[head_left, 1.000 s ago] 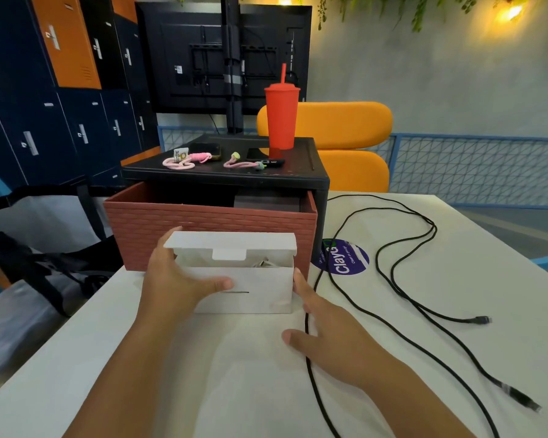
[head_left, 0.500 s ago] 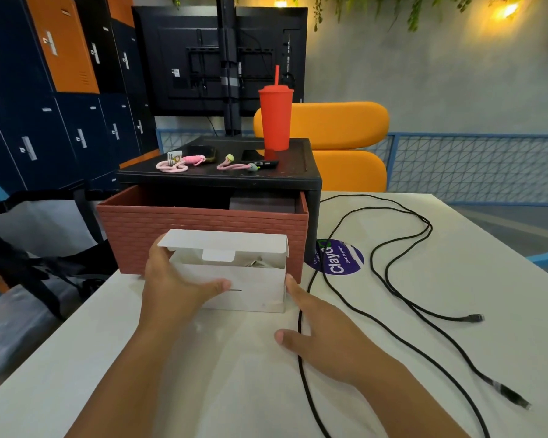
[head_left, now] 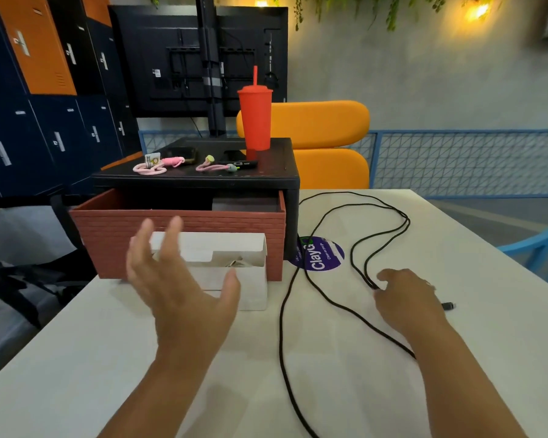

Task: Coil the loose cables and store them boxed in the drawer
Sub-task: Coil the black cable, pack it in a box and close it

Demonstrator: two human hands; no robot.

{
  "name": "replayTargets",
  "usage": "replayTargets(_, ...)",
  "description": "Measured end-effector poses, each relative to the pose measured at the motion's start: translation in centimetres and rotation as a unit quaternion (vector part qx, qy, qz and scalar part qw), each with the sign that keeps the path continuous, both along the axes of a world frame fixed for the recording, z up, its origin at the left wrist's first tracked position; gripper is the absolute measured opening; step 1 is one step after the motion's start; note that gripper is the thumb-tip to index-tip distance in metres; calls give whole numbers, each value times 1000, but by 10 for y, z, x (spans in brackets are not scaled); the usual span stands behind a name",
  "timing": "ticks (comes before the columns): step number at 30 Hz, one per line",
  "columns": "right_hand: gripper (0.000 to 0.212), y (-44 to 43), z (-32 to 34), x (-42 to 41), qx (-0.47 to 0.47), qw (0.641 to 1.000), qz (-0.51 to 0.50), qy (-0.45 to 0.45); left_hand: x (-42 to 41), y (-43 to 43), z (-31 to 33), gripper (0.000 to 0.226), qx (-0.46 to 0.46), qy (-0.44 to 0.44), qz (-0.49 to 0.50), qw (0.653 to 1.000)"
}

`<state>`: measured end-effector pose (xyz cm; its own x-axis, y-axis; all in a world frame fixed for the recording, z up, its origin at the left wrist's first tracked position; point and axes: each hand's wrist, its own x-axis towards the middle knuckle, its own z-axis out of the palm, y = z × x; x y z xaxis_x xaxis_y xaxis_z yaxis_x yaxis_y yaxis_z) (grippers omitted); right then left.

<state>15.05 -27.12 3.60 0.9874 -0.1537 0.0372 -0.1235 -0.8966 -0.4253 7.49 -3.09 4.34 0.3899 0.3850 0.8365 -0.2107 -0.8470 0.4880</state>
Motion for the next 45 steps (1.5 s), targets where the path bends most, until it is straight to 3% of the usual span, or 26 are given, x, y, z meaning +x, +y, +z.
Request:
replayTargets(5, 18, -20, -8, 3, -47, 995, -65, 51, -2, -20, -6, 35, 134, -47, -117, 983)
replayTargets(9, 16, -22, -13, 7, -58, 993, -92, 44, -5, -32, -13, 18, 146, -23, -250, 957)
replayTargets(11, 7, -21, -9, 6, -63, 993, -94, -15, -4, -35, -18, 14, 142, 16, -292, 946)
replayTargets(13, 12, -18, 0, 3, 8, 991, -78, -108, -5, -37, -21, 13, 103, 66, -329, 936)
replayTargets(16, 12, 2, 18, -8, 169, 969, 14, -182, -9, -44, -21, 18, -78, 196, -390, 896)
replayTargets(19, 15, 36, 27, -30, 276, 935, 176, -138, -11, -54, -19, 29, -272, 295, -431, 808)
replayTargets(22, 20, 61, 22, -45, 248, 919, 300, -67, -11, -57, -14, 32, -342, 303, -449, 768)
replayTargets(24, 18, 65, 20, -47, 252, 908, 332, -38, -11, -55, -11, 33, -349, 309, -439, 768)
replayTargets(29, 38, 50, 23, -45, 317, 867, 381, 47, -11, -54, -7, 32, -372, 312, -410, 772)
replayTargets(32, 32, 42, 24, -37, 308, 897, 312, -58, -11, -53, -3, 30, -363, 293, -404, 787)
replayTargets(34, 41, 37, 21, -31, 261, 918, 263, -143, -13, -50, 0, 28, -369, 288, -425, 775)
replayTargets(36, 59, 35, 15, -26, 210, 927, 255, -176, -17, -46, 4, 25, -382, 297, -469, 739)
replayTargets(39, 71, 42, 7, -24, 152, 935, 263, -180, -22, -35, 12, 25, -387, 321, -564, 655)
replayTargets(41, 57, 48, 5, -25, 150, 929, 273, -201, -25, -29, 15, 31, -380, 327, -619, 604)
replayTargets(43, 24, 51, 5, -26, 169, 920, 282, -213, -25, -24, 17, 42, -417, 300, -645, 566)
replayTargets(44, 9, 52, 7, -28, 183, 922, 283, -190, -24, -22, 18, 45, -453, 269, -645, 554)
replayTargets(45, 9, 54, 8, -30, 196, 923, 293, -157, -23, -20, 20, 49, -489, 231, -640, 546)
